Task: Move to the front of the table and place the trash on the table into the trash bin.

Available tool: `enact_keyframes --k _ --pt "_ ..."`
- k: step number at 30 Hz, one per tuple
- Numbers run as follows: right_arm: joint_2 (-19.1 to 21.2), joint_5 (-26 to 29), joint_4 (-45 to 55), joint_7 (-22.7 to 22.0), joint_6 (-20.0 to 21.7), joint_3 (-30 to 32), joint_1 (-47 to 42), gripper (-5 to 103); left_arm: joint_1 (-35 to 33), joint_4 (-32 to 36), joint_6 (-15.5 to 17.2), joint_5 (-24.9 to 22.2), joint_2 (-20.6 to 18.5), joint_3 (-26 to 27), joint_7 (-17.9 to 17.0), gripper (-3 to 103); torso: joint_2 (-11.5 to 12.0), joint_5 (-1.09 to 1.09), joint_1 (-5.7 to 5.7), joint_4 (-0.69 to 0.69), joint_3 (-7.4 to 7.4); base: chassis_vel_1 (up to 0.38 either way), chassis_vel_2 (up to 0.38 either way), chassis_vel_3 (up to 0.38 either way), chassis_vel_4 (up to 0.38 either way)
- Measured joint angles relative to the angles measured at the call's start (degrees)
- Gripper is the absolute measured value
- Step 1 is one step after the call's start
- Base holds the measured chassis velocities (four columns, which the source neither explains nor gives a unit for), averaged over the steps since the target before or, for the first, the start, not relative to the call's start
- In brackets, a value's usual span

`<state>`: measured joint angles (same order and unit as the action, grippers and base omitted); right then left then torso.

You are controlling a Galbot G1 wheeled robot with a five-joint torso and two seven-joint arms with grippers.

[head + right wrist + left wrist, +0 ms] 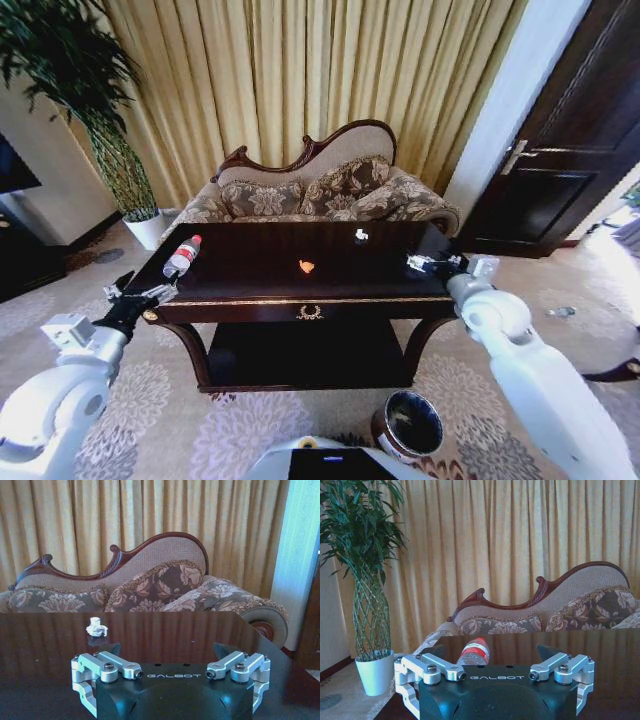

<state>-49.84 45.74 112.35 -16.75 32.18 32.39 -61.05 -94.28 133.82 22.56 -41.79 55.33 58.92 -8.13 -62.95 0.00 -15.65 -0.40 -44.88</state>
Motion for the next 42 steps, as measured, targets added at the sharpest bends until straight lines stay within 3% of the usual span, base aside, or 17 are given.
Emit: enact_keyframes --k 32,40,42 --pt "-3.2 -5.6 -6.6 0.9 0.2 -0.8 0.4 102 -0.8 0.8 -0.5 0.7 1.6 0.3 0.3 100 0.0 0.0 0.0 0.0 0.01 0.0 0.0 0.0 0.0" --pt "-3.8 -6.4 -6.3 0.7 0.1 -1.0 0.0 83 -0.8 0.9 -1.2 0.8 1.6 0.3 0.3 100 0.0 0.0 0.0 0.0 0.01 0.0 0.0 0.0 0.0" --pt "-3.8 -6.5 -5.5 0.4 0.1 -1.1 -0.3 66 -0.8 0.9 -1.3 0.9 1.6 0.2 0.4 100 0.0 -0.01 0.0 0.0 0.01 0.0 0.0 0.0 0.0"
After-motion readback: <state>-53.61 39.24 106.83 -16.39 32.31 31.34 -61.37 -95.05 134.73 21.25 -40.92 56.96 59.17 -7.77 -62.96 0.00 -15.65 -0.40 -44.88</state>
